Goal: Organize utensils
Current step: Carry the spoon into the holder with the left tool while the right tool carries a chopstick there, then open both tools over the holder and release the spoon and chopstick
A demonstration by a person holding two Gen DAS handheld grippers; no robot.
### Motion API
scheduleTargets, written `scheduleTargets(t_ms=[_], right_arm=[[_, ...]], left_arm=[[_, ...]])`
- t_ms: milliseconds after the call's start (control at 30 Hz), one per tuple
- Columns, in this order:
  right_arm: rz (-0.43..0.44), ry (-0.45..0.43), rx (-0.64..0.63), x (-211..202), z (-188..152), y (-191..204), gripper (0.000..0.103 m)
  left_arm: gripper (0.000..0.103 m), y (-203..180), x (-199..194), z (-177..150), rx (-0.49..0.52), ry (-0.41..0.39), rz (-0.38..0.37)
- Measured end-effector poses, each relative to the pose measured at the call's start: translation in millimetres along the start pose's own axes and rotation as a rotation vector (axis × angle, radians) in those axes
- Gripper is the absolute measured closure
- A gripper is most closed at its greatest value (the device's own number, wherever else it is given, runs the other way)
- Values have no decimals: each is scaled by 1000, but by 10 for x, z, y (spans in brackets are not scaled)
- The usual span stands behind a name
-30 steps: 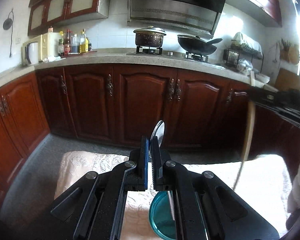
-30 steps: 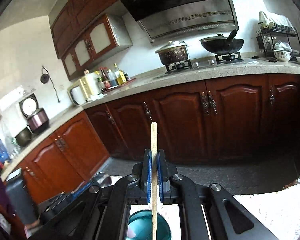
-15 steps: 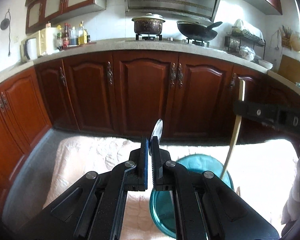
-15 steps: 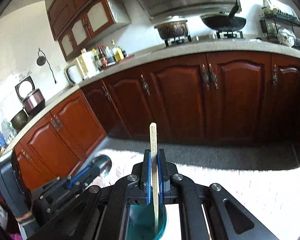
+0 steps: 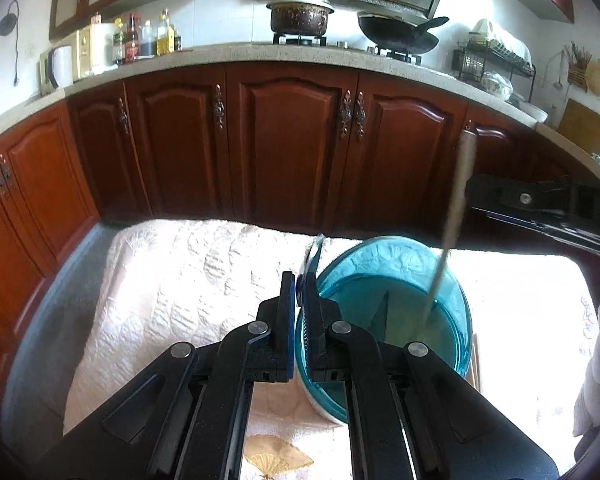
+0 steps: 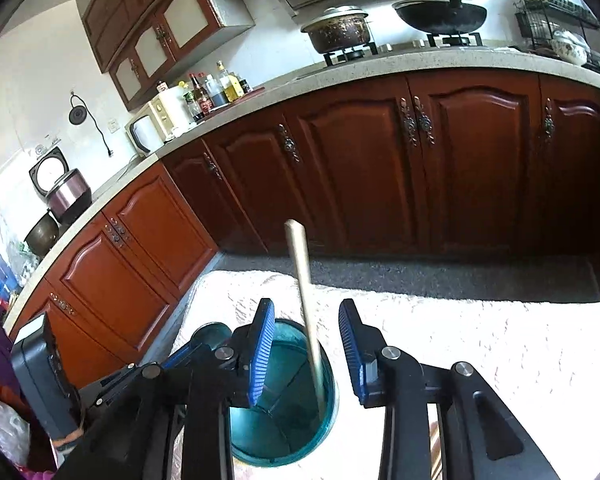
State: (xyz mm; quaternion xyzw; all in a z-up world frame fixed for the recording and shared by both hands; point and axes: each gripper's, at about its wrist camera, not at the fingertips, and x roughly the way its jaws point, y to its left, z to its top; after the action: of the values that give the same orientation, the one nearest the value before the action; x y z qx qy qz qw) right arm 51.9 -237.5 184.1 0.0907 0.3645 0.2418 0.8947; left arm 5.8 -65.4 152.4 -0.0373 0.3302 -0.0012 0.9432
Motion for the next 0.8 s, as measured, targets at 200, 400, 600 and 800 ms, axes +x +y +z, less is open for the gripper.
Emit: scheduleTargets(t_ms=[200,400,600,800], right_arm=[[-2,14,19,-115,-100,-34,71],[-8,29,21,-267,-269,-29,68],[-31,36,15,-458,-458,-26,68],[-104,35,7,-698,-639,-67,68]], left_arm=[[91,39,-61,-14,-35,23,-18],[57,97,-249,-16,-72,12,-44],[56,67,-457,-17,-62,6,-51],[49,-65,-688,-88,-39,-4,-81]])
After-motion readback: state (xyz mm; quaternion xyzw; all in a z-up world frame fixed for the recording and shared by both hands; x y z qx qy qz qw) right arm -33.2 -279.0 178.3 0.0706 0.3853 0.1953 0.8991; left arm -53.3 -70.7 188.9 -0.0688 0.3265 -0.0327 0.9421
